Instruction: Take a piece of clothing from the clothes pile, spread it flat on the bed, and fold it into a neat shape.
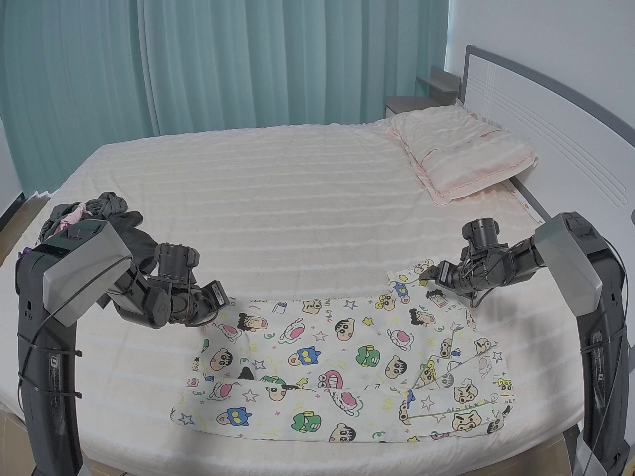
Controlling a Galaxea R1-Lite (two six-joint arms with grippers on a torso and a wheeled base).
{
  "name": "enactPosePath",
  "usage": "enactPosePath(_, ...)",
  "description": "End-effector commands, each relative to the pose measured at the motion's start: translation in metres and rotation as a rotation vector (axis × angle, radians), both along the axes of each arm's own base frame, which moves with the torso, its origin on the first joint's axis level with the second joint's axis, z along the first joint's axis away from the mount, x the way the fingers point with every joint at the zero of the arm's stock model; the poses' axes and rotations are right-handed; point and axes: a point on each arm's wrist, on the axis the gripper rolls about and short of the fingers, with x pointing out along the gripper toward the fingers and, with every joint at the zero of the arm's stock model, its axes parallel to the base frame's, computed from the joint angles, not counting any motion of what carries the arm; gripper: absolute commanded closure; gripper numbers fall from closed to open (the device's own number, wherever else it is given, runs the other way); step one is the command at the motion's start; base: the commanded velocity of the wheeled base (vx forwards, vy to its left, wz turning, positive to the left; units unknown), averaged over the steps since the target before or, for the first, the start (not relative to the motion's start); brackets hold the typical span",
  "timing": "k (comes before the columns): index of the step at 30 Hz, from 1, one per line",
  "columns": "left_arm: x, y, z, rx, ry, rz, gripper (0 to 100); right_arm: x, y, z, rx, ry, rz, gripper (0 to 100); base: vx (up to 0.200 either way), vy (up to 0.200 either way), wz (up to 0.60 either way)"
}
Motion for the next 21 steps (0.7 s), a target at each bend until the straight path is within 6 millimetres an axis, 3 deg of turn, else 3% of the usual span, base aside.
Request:
enactPosePath(1,0.000,0.000,0.001,0.001,-0.001,0.000,100,0.002,0.001,0.003,0.020,-0.002,0.016,0,0.000,0.000,0.00)
enactPosePath(2,-0.001,0.000,0.000,0.001,0.003,0.000,100,0.002,0.002,0.003,0.024,-0.001,0.022,100,0.000,0.000,0.00)
enactPosePath(13,-0.001,0.000,0.001,0.001,0.001,0.000,100,0.000,0.006,0.002,0.037,0.007,0.036,100,0.000,0.000,0.00)
enactPosePath(21,-0.005,0.003,0.013,0.001,-0.016,0.005,100,-0.006,-0.018,0.002,0.060,0.007,0.012,100,0.000,0.000,0.00)
